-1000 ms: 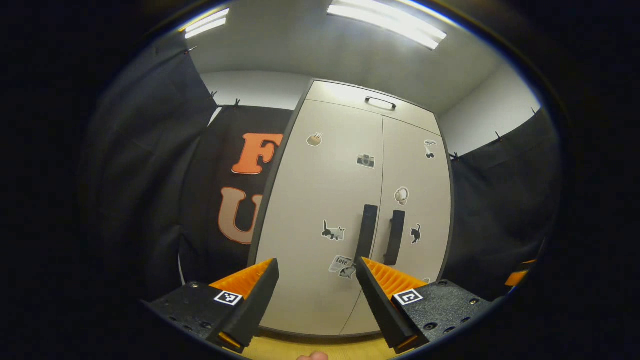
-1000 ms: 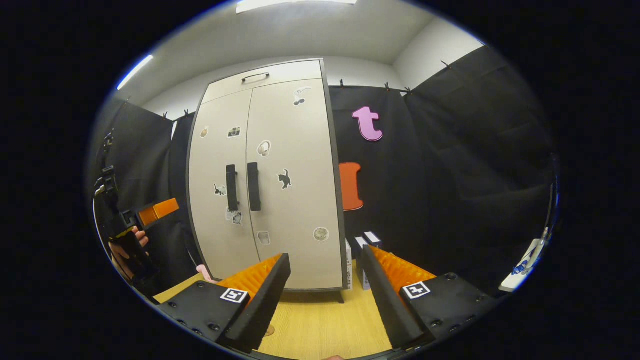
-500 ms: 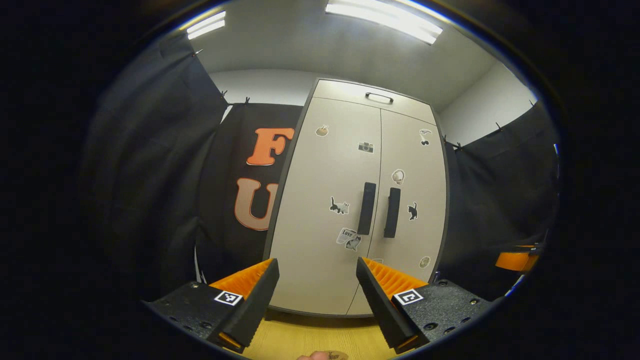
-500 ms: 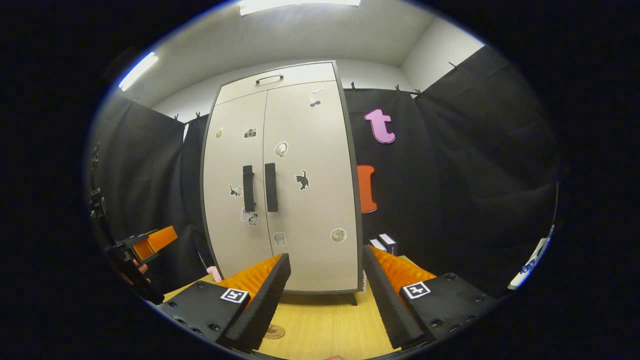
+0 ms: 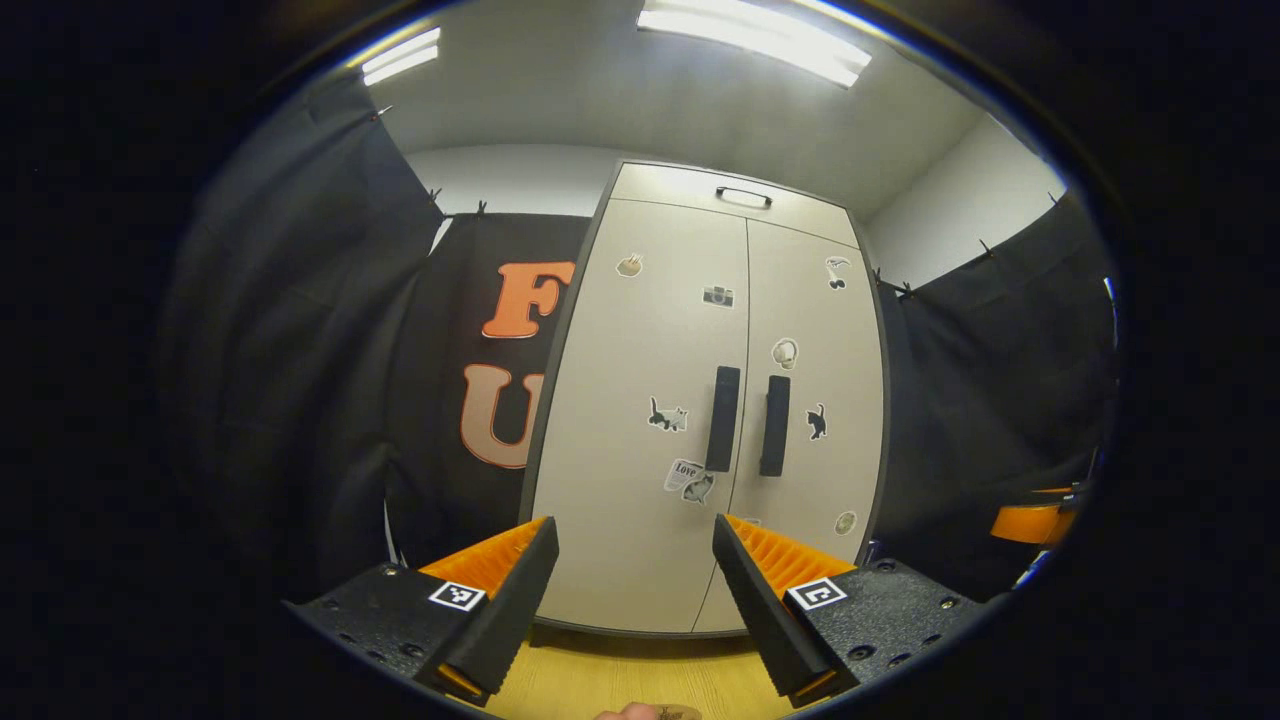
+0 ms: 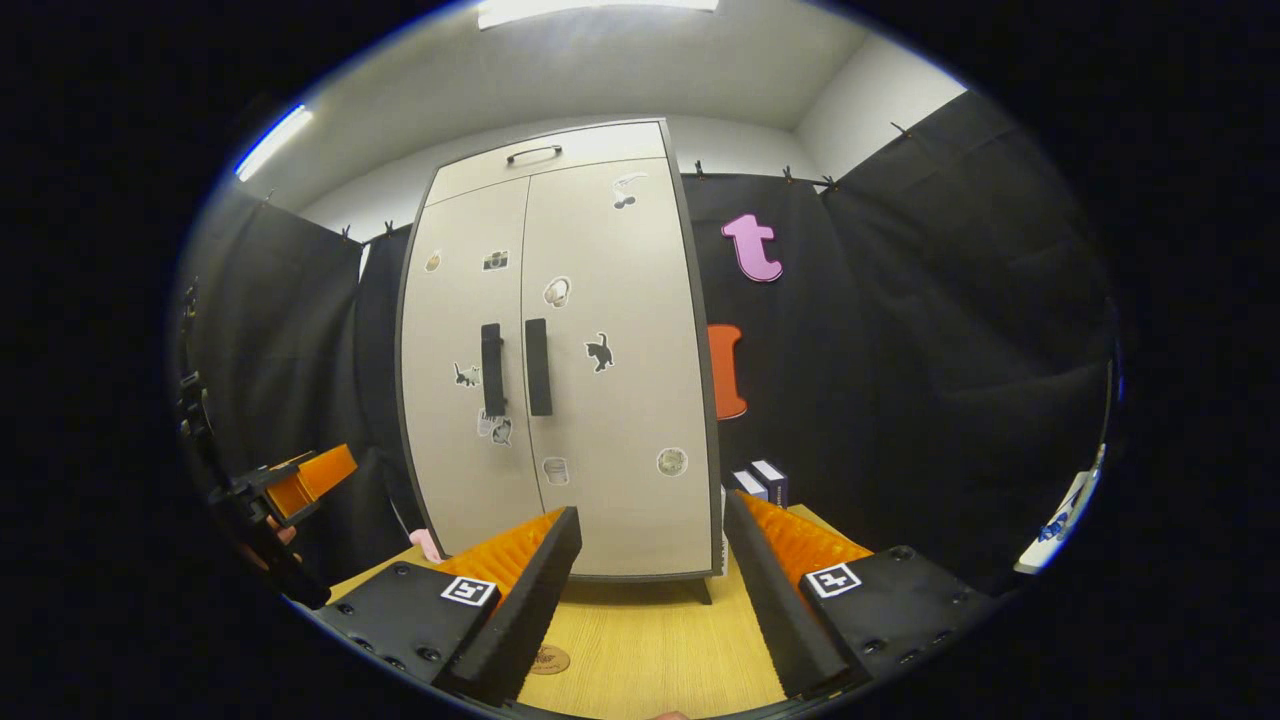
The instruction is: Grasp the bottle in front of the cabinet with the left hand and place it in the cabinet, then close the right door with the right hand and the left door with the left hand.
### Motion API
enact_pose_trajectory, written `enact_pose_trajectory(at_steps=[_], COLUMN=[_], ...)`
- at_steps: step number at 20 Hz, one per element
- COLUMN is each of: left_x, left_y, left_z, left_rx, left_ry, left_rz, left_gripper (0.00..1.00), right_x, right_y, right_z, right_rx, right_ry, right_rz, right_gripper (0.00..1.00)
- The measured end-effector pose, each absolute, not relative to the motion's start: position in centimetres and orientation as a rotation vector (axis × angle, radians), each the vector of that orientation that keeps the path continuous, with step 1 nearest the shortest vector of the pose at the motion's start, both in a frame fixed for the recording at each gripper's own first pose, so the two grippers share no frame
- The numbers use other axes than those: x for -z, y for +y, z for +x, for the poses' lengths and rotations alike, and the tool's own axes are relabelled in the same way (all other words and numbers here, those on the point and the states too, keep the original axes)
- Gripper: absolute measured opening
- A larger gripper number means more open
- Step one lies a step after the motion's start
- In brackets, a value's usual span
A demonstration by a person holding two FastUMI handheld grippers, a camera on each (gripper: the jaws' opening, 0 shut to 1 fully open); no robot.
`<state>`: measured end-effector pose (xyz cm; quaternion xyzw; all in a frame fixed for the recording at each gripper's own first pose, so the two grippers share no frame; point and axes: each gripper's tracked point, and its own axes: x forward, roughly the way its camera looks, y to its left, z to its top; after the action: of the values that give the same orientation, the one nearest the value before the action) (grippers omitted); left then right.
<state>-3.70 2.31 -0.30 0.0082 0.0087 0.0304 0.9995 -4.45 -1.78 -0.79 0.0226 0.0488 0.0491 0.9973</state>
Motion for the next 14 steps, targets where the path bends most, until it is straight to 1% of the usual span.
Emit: enact_pose_trajectory(at_steps=[6, 14], left_x=[0.67, 0.70], left_y=[1.77, 2.49], left_z=[-3.39, -3.87], left_rx=[-0.035, -0.053], left_ry=[0.030, 0.045], left_rz=[0.012, 0.017], left_gripper=[0.95, 0.95], right_x=[0.94, 0.95], right_y=[-2.19, -1.90], right_z=[-4.81, -4.84], right_rx=[-0.078, -0.081], right_ry=[0.097, 0.092], right_rz=[0.046, 0.055], right_gripper=[0.96, 0.96])
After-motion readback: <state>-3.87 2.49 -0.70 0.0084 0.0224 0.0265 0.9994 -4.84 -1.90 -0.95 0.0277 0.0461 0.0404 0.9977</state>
